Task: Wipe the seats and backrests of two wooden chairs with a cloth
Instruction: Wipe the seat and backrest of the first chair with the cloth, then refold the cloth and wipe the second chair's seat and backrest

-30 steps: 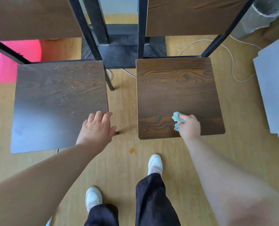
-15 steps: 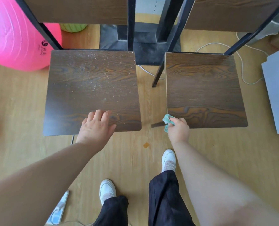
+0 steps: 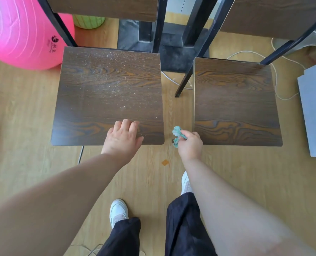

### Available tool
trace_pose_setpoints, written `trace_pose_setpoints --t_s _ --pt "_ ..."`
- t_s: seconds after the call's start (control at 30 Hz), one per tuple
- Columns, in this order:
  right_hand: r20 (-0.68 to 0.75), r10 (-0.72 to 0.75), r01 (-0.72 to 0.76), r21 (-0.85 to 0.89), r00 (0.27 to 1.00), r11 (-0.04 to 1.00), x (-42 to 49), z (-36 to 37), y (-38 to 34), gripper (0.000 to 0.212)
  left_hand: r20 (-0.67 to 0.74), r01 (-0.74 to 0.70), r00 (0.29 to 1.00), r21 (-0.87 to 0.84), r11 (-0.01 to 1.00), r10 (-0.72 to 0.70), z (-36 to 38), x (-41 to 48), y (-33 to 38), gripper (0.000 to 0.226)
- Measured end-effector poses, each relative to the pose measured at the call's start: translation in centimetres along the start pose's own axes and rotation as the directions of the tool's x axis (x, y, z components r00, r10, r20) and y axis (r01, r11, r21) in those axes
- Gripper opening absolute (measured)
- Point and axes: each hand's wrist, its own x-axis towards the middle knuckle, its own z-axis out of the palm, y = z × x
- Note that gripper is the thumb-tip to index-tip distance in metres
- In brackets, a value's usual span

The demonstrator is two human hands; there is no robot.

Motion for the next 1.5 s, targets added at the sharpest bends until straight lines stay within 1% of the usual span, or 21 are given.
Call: trace_pose_setpoints --t_s 0.1,0.3,0.37,0.47,0.67,0.77,0.87,0.97,1.03,1.13,1.2,1.3,1.4,1.5 --pt "-0.021 -0.005 0.006 0.013 1.0 1.0 1.7 -2.6 0.1 0.032 -0.011 0.012 1.0 -0.008 1.0 -0.013 -0.5 1.0 2.0 0.055" --pt "-0.097 0.04 -0.045 -0.055 0.994 0.997 7.2 -9.3 3.1 0.031 -0.014 0.036 0.999 0.003 0.999 -0.036 -1.0 3.5 6.6 0.056" --pt "-0.088 0.043 -0.052 -0.096 0.995 0.994 8.9 -11.0 4.4 0.031 -0.011 0.061 0.998 -0.006 0.998 -0.061 -0.8 4.2 7.9 0.055" --pt "-0.044 0.065 -0.069 -0.106 0.997 0.992 10.7 -12.1 5.9 0.032 0.005 0.1 0.995 -0.008 0.995 -0.1 -0.3 4.8 9.1 0.055" --pt "0.157 0.064 -0.054 -0.065 0.985 0.996 10.1 -9.7 5.7 0.033 0.009 0.159 0.987 -0.027 0.987 -0.159 0.1 4.9 10.8 0.051" --pt "0.311 0.065 -0.063 -0.015 0.948 0.998 9.5 -8.5 4.3 0.03 0.007 0.179 0.984 -0.039 0.983 -0.179 -0.1 4.7 10.9 0.051" --pt "0.461 0.069 -0.138 0.117 0.885 0.983 8.8 -7.6 2.0 0.024 -0.004 0.216 0.976 -0.054 0.975 -0.216 -0.6 4.3 10.2 0.054" --pt "0.51 0.028 -0.175 0.243 0.86 0.954 7.4 -6.8 -0.9 0.025 -0.032 0.251 0.966 -0.086 0.964 -0.255 -1.4 3.4 8.6 0.054" --pt "0.499 -0.025 -0.126 0.268 0.866 0.955 6.0 -6.4 -3.1 0.025 -0.044 0.27 0.96 -0.109 0.957 -0.276 -1.9 2.5 6.8 0.053" --pt "0.441 -0.106 -0.004 0.241 0.891 0.97 3.2 -5.2 -6.3 0.022 -0.055 0.288 0.953 -0.136 0.948 -0.298 -3.0 0.9 3.7 0.053" --pt "0.41 -0.141 0.039 0.246 0.901 0.969 1.0 -4.2 -8.6 0.018 -0.06 0.283 0.954 -0.148 0.948 -0.295 -4.1 -0.2 1.5 0.054" --pt "0.367 -0.177 0.097 0.225 0.913 0.969 -2.4 -3.0 -12.2 0.012 -0.074 0.246 0.963 -0.144 0.958 -0.259 -5.9 -1.7 -1.7 0.053" --pt "0.327 -0.192 0.15 0.149 0.926 0.977 -5.3 -2.3 -15.2 0.009 -0.088 0.19 0.976 -0.122 0.974 -0.201 -7.9 -3.2 -4.6 0.051" --pt "0.287 -0.208 0.184 0.108 0.935 0.977 -7.3 -1.9 -17.8 0.007 -0.082 0.146 0.984 -0.118 0.982 -0.156 -9.6 -3.7 -7.0 0.049"
